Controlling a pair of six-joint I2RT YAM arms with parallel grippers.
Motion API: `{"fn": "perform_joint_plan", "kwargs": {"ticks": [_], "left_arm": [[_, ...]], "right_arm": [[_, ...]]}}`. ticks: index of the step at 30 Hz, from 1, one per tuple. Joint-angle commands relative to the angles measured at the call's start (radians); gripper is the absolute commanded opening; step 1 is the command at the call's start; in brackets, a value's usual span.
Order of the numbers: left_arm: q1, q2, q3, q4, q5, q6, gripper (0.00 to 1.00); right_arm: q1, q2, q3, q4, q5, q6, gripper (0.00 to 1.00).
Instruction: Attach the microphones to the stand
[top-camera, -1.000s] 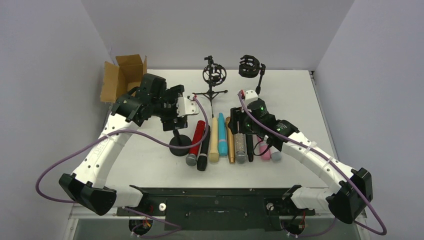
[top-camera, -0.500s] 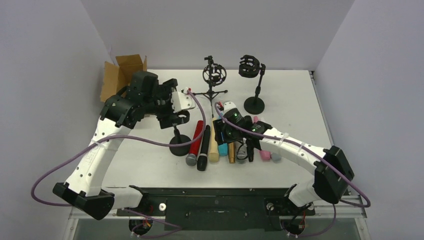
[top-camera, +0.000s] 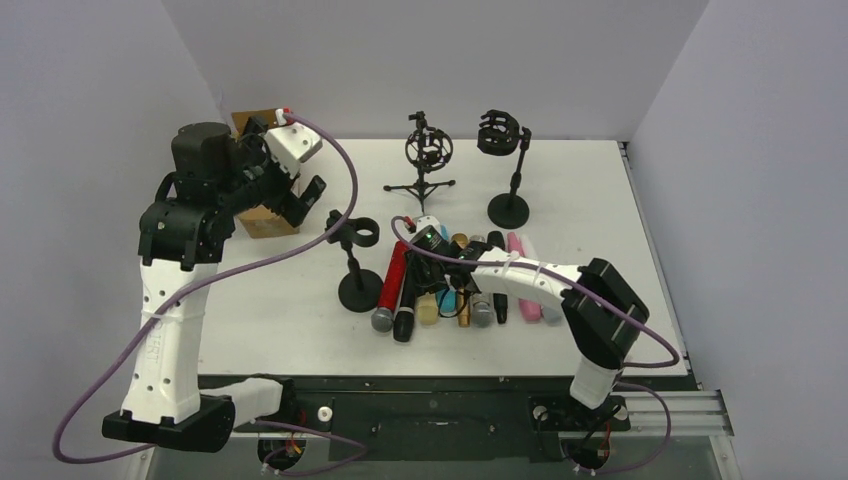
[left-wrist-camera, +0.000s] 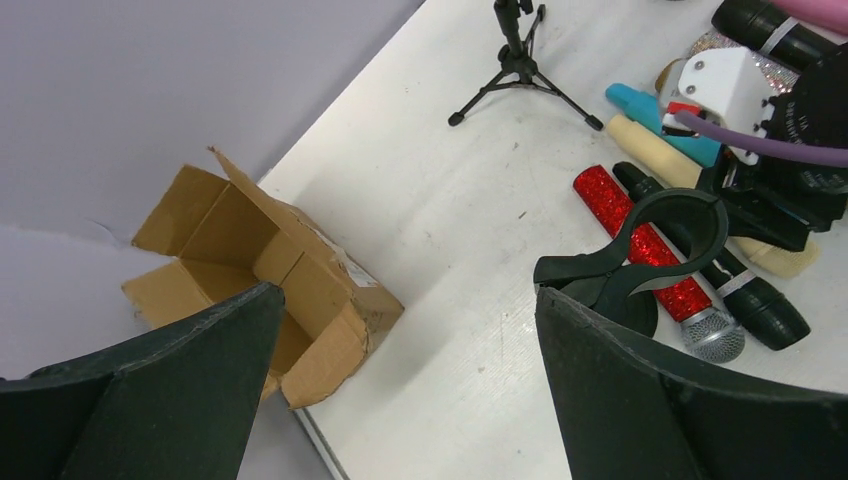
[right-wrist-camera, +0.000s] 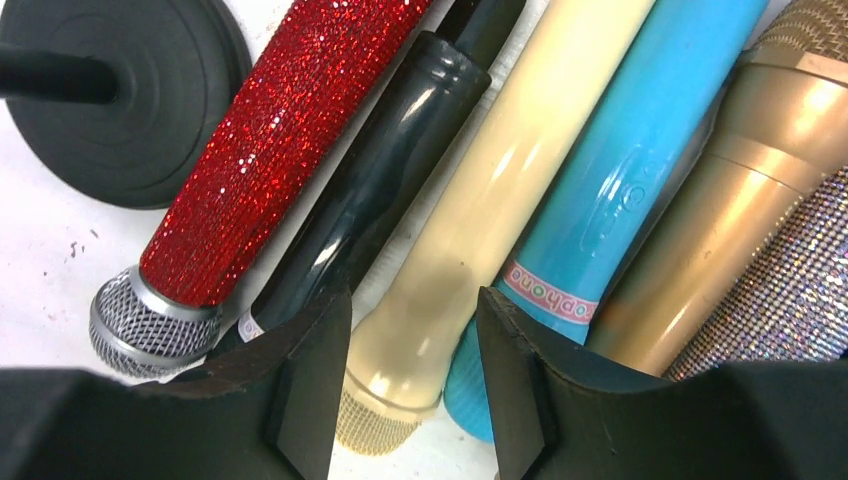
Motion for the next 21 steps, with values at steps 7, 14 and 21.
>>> {"fn": "perform_joint_plan", "kwargs": {"ticks": [7, 14, 21], "left_arm": [[0.052, -0.086, -0.107, 0.143, 0.074, -0.136, 0.96], [0.054, -0.07, -0.112, 0.135, 0.082, -0.105, 0.96], [0.055, -0.071, -0.122, 0.134, 0.088, -0.088, 0.96]], "right_arm": [[0.002, 0.077, 0.059, 0.032, 0.049, 0.035, 0.43], [0.002, 0.093, 0.03, 0.05, 0.08, 0.062, 0.41], [0.002, 0.145, 0.044, 0.05, 0.084, 0.073, 0.43]]}}
